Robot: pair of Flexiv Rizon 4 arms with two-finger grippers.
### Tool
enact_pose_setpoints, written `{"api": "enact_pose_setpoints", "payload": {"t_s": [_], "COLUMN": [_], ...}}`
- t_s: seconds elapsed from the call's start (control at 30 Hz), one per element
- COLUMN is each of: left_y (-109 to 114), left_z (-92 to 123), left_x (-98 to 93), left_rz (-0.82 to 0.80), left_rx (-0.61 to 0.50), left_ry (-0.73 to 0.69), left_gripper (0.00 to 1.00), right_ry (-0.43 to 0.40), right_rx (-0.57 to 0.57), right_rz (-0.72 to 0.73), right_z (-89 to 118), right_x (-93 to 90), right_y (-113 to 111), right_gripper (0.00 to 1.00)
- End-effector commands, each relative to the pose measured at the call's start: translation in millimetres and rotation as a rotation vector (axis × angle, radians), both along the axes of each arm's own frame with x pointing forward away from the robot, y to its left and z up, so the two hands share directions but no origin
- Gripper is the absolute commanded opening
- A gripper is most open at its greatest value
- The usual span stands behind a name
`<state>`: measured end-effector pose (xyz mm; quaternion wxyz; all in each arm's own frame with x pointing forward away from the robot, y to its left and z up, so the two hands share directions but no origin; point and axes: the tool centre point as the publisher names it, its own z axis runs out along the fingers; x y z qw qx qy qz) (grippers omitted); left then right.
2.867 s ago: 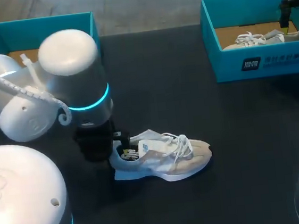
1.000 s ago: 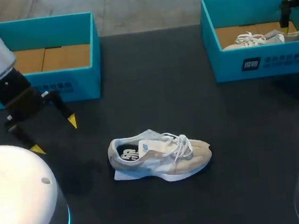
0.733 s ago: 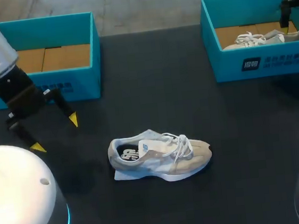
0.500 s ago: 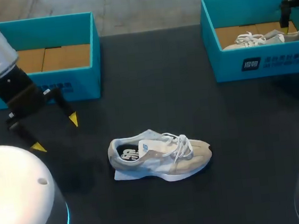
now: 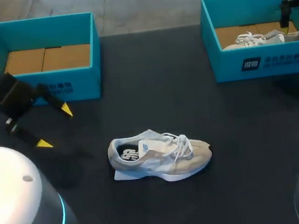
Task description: Take the shoe out of the shoebox, open the shoe tongue, remove and reinsert the insole, then place the shoe into the shoebox
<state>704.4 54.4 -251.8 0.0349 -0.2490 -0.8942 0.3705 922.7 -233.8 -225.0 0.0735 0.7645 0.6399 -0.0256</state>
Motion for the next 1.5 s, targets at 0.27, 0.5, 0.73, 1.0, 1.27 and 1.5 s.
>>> {"api": "enact_pose_setpoints", "payload": {"t_s": [0.27,0.5,0.73,1.0,1.27,1.5], "left_y": [-1,-2,-6,-12,-12,-12], "left_z": [-29,-39,-46,-55,-65,-66], "left_x": [-0.5,-10.8,-10.2,-7.6,-9.8,-10.0], "left_rz": [0.401,0.408,0.427,0.432,0.419,0.418], "left_rx": [-0.250,-0.275,-0.296,-0.307,-0.383,-0.404], "left_ry": [0.305,0.348,0.356,0.382,0.389,0.412], "left_gripper": [1.00,1.00,1.00,1.00,1.00,1.00], "right_ry": [-0.001,-0.001,-0.001,-0.001,-0.001,-0.001], "right_rx": [0.000,0.000,0.000,0.000,0.000,0.000], "right_rz": [0.000,0.000,0.000,0.000,0.000,0.000], "right_z": [0,0,0,0,0,0], "right_x": [-0.6,-0.6,-0.6,-0.6,-0.6,-0.6], "right_y": [0,0,0,0,0,0], "right_gripper": [1.00,1.00,1.00,1.00,1.00,1.00]}}
